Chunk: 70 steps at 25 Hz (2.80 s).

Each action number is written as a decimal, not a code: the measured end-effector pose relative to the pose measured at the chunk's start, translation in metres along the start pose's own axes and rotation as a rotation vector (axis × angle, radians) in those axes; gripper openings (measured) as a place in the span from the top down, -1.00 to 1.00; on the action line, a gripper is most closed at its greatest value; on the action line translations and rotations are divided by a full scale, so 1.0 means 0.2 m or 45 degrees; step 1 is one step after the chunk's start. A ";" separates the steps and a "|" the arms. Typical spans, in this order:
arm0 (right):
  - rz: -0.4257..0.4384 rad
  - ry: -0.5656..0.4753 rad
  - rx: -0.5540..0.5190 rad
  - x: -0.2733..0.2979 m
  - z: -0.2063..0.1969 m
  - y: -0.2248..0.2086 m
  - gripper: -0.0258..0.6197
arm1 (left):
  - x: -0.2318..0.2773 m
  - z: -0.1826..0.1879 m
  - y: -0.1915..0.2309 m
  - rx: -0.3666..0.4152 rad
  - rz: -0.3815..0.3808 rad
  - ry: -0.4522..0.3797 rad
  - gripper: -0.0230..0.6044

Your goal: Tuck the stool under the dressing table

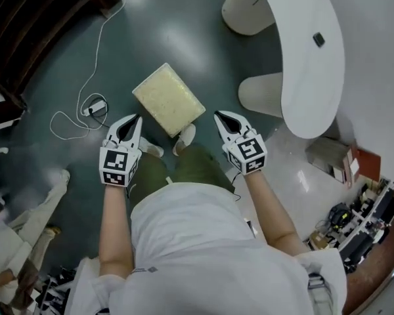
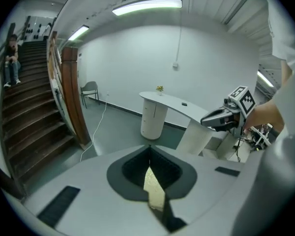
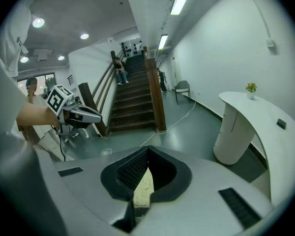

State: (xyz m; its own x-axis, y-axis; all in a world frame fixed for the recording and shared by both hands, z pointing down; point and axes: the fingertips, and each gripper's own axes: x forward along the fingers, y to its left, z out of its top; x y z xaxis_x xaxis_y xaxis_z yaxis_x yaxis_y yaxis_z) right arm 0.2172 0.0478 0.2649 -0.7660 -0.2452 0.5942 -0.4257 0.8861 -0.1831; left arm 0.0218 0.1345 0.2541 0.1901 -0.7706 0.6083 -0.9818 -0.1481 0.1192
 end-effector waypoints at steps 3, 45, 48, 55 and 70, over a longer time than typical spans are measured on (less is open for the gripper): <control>0.053 0.079 -0.036 0.10 -0.07 0.02 0.89 | 0.01 -0.15 0.00 -0.090 0.011 0.034 0.93; 0.399 1.051 -0.397 1.17 -2.00 -0.43 -0.01 | 1.06 -2.14 -0.40 -0.638 -0.262 0.798 0.14; 0.436 1.087 -0.437 1.20 -2.09 -0.43 -0.04 | 1.13 -2.24 -0.44 -0.632 -0.253 0.839 0.10; 0.414 1.166 -0.552 1.26 -2.19 -0.49 -0.06 | 1.25 -2.39 -0.47 -0.676 -0.237 0.877 0.06; 0.325 1.101 -0.532 1.29 -2.12 -0.54 0.13 | 1.30 -2.29 -0.49 -0.503 -0.234 0.785 0.13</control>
State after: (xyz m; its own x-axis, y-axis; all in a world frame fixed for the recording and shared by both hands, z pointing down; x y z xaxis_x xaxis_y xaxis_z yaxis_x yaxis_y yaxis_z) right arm 0.2694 0.0559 0.7694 -0.1258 0.1962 0.9725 0.0342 0.9805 -0.1934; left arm 0.1691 0.2327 0.7594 0.4310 -0.2513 0.8667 -0.8827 0.0818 0.4627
